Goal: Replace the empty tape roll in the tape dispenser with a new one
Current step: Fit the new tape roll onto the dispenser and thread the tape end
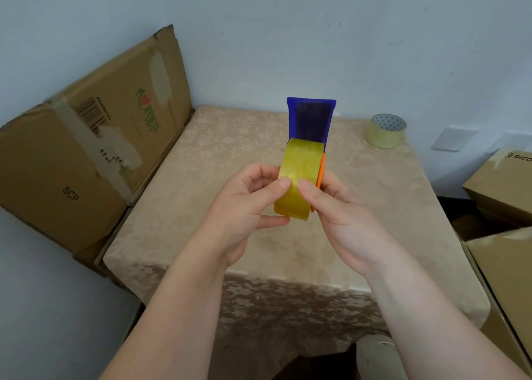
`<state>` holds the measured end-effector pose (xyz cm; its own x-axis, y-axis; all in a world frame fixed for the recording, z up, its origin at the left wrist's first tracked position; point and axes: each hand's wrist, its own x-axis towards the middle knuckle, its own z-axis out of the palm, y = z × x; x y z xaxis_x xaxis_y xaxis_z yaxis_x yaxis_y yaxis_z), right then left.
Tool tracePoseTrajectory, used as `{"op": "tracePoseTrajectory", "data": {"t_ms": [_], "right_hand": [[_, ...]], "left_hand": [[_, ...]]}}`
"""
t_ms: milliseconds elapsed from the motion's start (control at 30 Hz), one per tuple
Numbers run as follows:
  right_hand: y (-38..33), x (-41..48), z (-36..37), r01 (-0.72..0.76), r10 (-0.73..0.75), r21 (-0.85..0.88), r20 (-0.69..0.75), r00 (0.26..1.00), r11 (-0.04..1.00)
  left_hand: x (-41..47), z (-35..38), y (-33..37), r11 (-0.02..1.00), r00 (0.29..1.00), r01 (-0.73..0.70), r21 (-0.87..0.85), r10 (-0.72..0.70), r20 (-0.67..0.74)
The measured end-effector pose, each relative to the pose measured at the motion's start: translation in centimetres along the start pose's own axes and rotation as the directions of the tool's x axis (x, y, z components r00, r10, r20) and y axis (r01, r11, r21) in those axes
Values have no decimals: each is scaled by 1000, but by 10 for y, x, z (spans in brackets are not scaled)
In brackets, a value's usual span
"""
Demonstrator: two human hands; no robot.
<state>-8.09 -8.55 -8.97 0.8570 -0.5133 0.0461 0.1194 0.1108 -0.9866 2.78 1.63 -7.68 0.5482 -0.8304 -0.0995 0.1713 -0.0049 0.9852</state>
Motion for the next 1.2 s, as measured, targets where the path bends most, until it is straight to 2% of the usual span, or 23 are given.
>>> {"op": "tracePoseTrajectory", "data": {"t_ms": [100, 167, 267, 333, 400, 600, 700, 833, 900, 1000, 1100, 1200], "right_hand": [[1, 0, -2, 4, -4, 8, 6, 1000, 1000], [3, 1, -5, -16, 16, 26, 2, 1000, 1000], [3, 1, -9, -15, 16, -40, 6, 1000, 999], [3, 1, -11, -9, 12, -101, 25, 1000, 995], [3, 0, -12, -2, 8, -133, 51, 999, 991], [4, -2, -10, 85, -71, -339, 52, 996, 937], [6, -3, -7, 112, -87, -460, 75, 993, 881], [5, -3, -7, 124, -85, -443, 107, 991, 888], [5, -4, -6, 100, -55, -367, 133, 990, 925], [2, -3, -7, -13, 25, -76, 148, 989, 997], [1, 1, -11, -94, 75, 156, 122, 990, 983], [2, 4, -12, -120, 121, 260, 15, 993, 958]], "left_hand": [[0, -1, -1, 998, 1000, -24, 59, 25, -18], [2, -1, -3, 981, 992, -104, 165, 113, -47], [3, -4, -6, 903, 962, -231, 362, 268, -57], [4, -6, -8, 856, 946, -252, 452, 316, -69], [4, -7, -9, 854, 948, -233, 465, 306, -87], [2, 0, -6, 962, 992, -63, 265, 89, -90], [0, 3, -5, 957, 992, -45, 286, 76, -96], [-4, 8, -3, 917, 978, -66, 394, 137, -155], [-4, 10, -5, 920, 973, -56, 388, 138, -185], [-2, 8, -5, 922, 969, -50, 384, 138, -206], [-1, 5, -4, 940, 978, -63, 334, 125, -166], [0, 4, -5, 946, 986, -89, 311, 128, -108]]}}
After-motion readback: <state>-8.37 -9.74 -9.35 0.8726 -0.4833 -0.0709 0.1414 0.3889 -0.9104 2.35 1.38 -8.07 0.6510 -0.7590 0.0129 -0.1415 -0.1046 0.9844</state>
